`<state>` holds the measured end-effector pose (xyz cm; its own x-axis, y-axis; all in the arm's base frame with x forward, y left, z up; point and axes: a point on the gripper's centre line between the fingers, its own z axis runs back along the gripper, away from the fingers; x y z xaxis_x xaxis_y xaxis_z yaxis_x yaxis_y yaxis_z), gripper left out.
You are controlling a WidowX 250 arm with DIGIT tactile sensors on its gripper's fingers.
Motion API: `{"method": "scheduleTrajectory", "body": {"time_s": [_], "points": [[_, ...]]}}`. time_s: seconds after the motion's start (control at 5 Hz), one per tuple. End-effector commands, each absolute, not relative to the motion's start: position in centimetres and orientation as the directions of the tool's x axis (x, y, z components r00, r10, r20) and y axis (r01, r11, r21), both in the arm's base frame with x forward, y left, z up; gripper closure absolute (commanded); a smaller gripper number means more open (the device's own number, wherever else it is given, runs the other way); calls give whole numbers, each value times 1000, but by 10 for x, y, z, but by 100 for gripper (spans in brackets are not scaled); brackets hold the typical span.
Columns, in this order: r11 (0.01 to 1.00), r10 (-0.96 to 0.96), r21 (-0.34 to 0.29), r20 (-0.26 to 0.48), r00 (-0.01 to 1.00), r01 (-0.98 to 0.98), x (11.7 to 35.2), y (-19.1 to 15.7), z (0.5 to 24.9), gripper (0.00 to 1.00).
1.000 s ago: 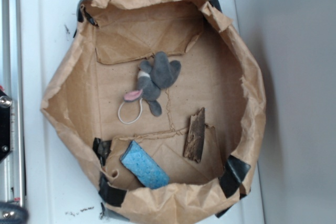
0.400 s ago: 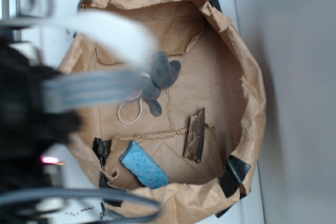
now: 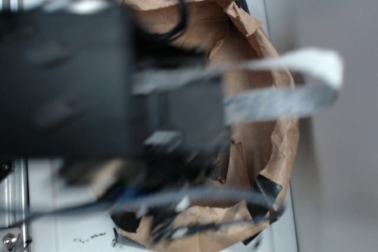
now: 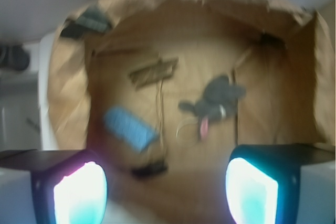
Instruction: Grab the gray animal.
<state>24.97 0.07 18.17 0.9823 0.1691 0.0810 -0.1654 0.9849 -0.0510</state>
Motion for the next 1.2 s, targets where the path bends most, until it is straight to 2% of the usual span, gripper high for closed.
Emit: {"method": "scheduleTrajectory", "body": {"time_s": [0.0,0.6,0.8,1.0], "points": [[984,176,-59,128,976,-170,254,6,193,0],[984,176,-59,128,976,-170,254,6,193,0],[962,252,-120,63,966,-243,258,16,179,0],[939,331,-126,72,941,-320,260,33,161,0]]}}
